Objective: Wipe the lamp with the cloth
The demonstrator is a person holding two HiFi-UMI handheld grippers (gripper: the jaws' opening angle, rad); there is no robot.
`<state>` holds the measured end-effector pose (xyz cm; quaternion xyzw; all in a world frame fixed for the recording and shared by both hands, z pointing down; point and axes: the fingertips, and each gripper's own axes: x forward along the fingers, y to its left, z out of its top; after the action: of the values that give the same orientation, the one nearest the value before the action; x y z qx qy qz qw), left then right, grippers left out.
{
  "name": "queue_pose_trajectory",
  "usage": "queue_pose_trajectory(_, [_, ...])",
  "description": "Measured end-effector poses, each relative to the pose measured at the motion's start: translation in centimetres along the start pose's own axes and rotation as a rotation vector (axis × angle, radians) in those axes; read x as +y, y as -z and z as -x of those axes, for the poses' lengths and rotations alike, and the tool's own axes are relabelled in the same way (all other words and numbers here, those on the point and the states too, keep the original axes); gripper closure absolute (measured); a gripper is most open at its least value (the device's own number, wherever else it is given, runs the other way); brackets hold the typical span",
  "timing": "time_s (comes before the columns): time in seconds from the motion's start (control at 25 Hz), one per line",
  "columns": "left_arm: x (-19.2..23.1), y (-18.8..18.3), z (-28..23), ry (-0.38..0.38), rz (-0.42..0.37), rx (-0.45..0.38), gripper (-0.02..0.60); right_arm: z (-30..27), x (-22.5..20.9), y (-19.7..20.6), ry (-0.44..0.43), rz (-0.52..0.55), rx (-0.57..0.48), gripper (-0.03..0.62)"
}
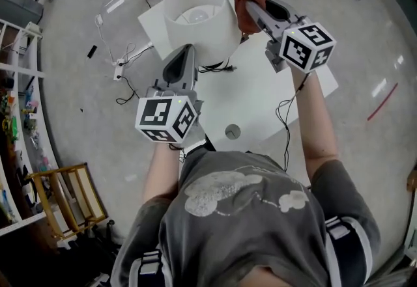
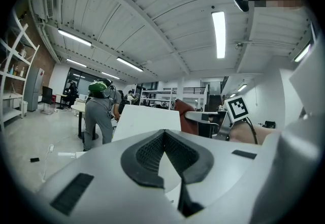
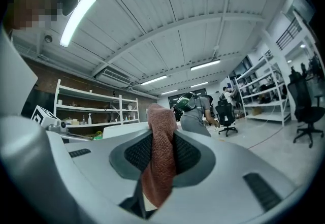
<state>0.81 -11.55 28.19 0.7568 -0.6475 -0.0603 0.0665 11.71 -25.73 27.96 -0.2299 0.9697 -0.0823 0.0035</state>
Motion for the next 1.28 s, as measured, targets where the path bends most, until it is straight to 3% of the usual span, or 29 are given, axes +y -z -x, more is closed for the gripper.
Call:
queue_pose_trajectory(0.2, [1.2, 0.0, 0.1, -0.011, 0.011, -0.009, 0.574, -2.4, 0.2, 0.1, -0.041, 0.038, 0.047, 0.503])
queue_pose_trajectory(0.48, [2.2, 1.1, 0.1, -0.039, 0.043, 0.012, 0.574, -2.7, -0.8, 1.7, -0.049, 0.011, 0.082, 0.503])
queue_pose_trajectory(0.84, [2.6, 1.7, -0.5, -0.048, 0.051, 0.064, 0.574, -2.7, -2.4, 5.4, -0.012, -0.062, 0.163, 0.503])
queue_pose_trajectory(1.04, [1.6, 3.7, 0.8, -0.04, 0.05, 0.076, 0.574, -0.7, -2.7, 10.6, 0.037, -0.121, 0.217, 0.503])
queue_pose_trajectory(1.28, [1.4, 4.7, 0.6, 0.005, 0.035, 0.102, 0.574, 0.4, -3.0, 13.9, 0.095, -0.181, 0.238, 0.503])
